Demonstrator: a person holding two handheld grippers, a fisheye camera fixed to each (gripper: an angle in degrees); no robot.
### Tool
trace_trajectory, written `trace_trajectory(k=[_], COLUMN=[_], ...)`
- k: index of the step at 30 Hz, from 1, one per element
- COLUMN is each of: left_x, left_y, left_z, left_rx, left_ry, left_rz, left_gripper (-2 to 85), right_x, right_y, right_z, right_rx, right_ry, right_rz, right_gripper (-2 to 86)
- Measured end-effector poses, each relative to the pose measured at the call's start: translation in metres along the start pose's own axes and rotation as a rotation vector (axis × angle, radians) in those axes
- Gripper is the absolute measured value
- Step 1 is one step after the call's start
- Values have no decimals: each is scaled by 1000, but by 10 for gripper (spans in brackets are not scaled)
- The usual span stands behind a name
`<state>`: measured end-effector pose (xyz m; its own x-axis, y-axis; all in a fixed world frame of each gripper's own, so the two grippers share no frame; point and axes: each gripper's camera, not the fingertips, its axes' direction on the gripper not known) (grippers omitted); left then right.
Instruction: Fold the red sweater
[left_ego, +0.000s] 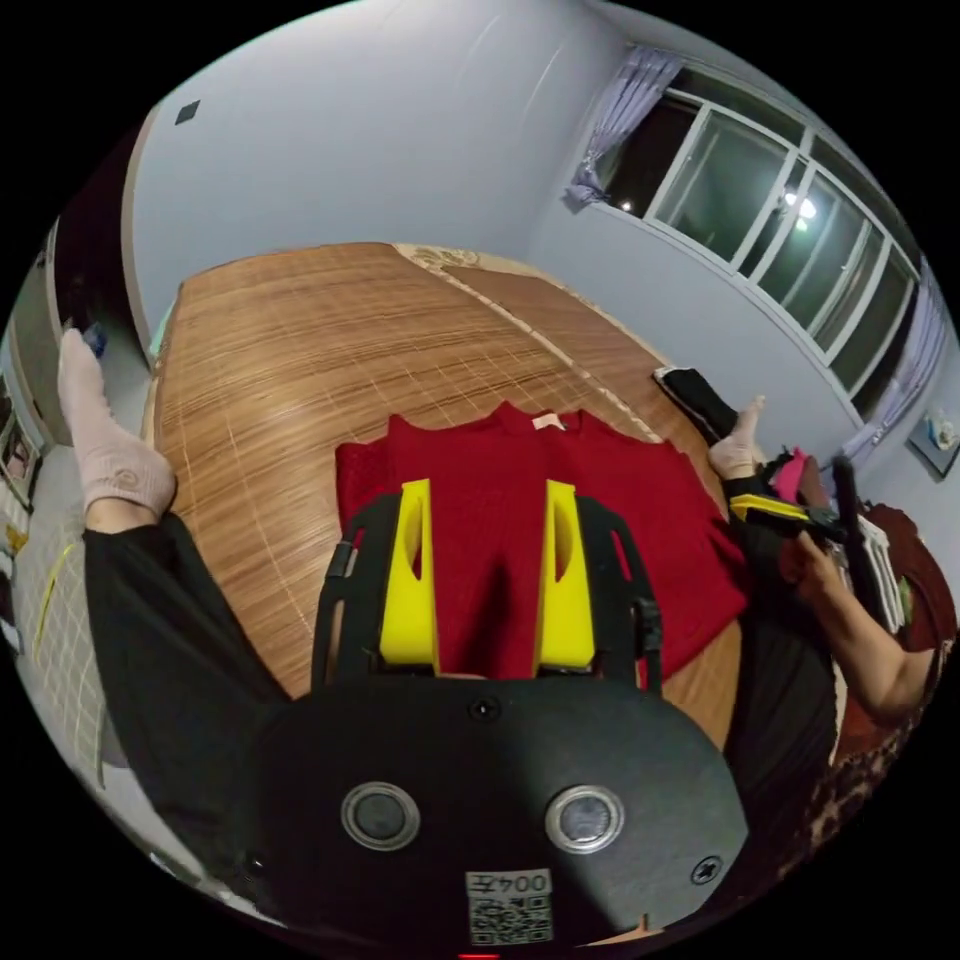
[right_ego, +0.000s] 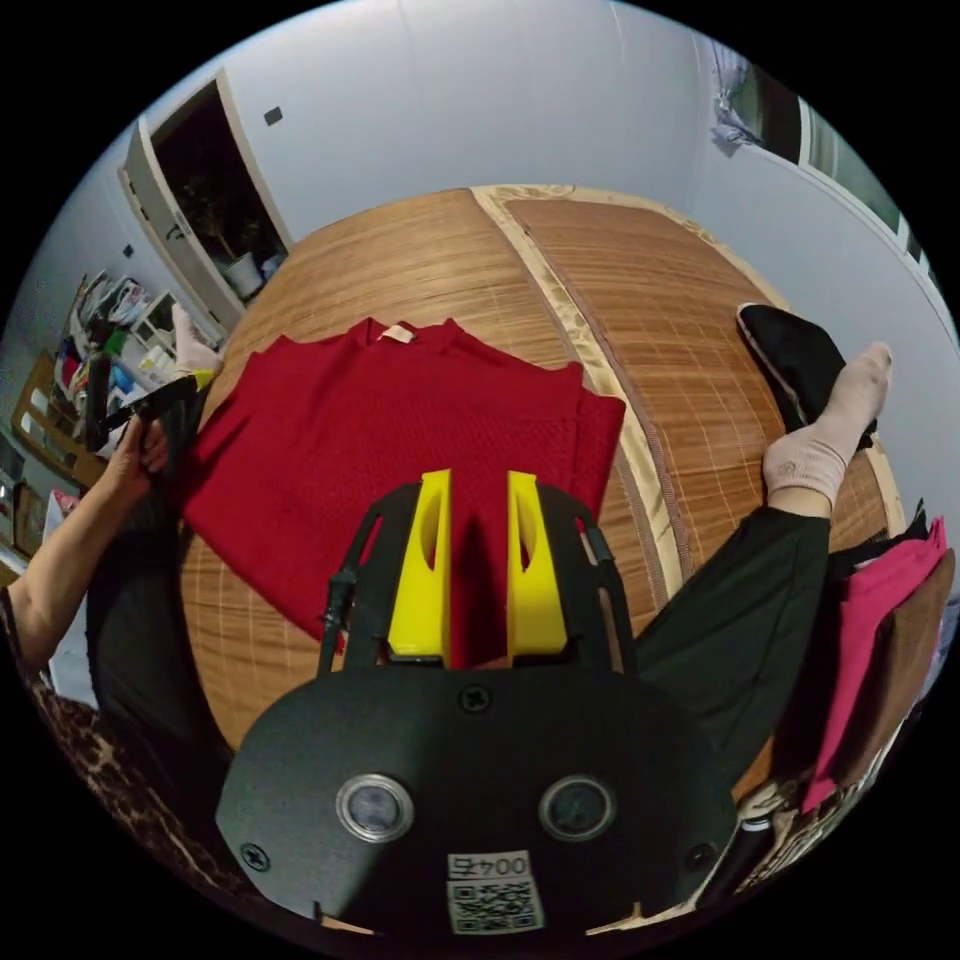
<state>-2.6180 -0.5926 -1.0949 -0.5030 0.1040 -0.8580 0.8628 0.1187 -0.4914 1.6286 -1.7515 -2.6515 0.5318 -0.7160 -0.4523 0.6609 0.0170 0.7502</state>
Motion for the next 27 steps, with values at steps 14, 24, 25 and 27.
trace_trajectory(k=[14,24,25,27], left_x=[-45,-49,-49,-49], left_y=[44,47,47,47], left_z=[47,49,49,50], left_rx=[-4,-11,-12,-13], left_ry=[-55,-100,-104,-113], left_rz=[-121,-133,-132,-130], left_gripper=[79,61,60,58], right_x=[96,162,163,162], right_y=[11,3,5,7], right_z=[8,53,54,57], right_rx=[92,46,48,28], right_ry=[-124,-231,-239,-247], right_rz=[125,254,258,233], right_gripper=[118,100,96,71])
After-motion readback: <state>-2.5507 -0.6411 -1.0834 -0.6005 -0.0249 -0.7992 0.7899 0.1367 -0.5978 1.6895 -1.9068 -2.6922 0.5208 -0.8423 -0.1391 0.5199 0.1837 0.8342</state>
